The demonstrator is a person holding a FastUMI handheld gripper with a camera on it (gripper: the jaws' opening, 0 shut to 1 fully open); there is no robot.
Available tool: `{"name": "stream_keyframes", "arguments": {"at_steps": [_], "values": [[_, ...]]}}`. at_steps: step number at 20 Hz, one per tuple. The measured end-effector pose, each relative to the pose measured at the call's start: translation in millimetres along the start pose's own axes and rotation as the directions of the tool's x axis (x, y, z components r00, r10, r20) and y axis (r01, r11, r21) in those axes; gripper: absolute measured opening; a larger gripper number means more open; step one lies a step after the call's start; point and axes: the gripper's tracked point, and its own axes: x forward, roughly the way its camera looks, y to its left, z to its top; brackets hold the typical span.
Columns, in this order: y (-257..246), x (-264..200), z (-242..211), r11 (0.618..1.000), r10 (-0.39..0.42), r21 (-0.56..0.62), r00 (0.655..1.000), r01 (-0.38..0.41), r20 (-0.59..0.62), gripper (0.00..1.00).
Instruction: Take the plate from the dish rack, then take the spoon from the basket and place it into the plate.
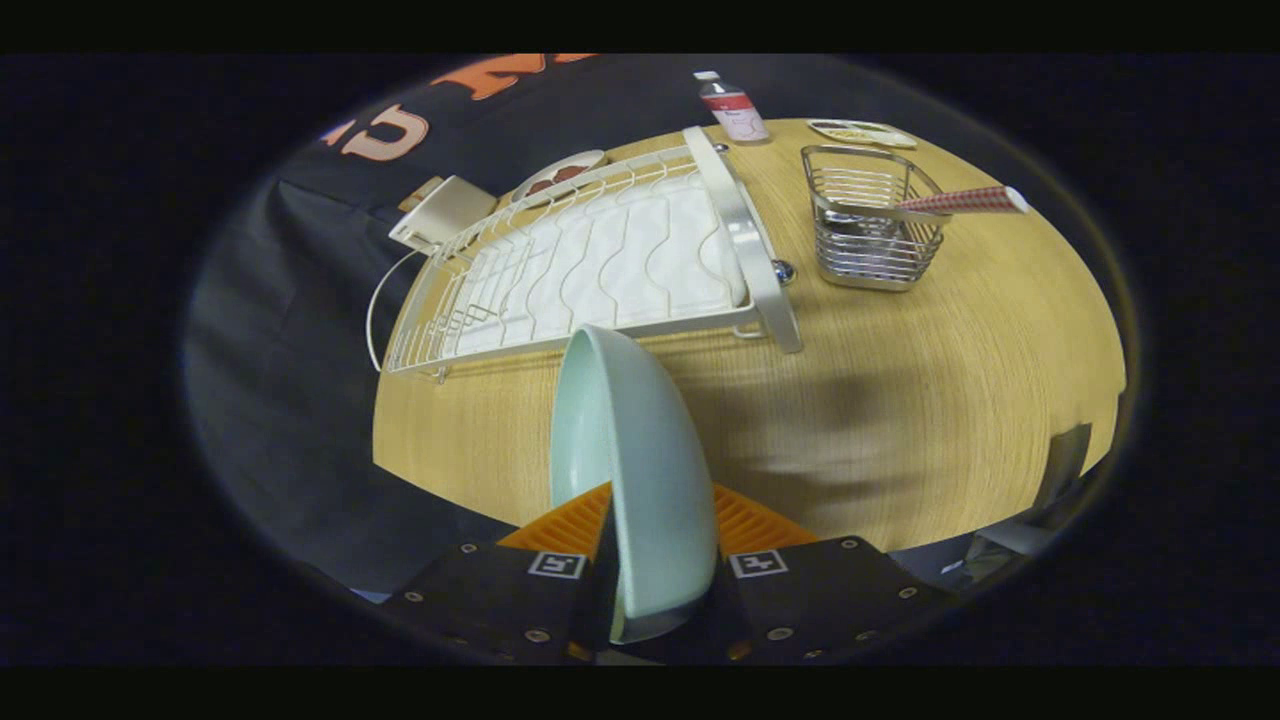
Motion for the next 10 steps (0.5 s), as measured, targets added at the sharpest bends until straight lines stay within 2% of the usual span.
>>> {"name": "stream_keyframes", "arguments": {"at_steps": [5,7,10], "values": [[-21.0,3.4,1.0,0.995,-0.096,-0.021,0.995,0.096,-0.006,0.64],[-24.1,5.3,0.9,0.994,-0.104,-0.016,0.995,0.104,-0.009,0.71],[-24.3,6.8,0.0,0.996,-0.095,-0.003,0.995,0.095,-0.015,0.72]]}}
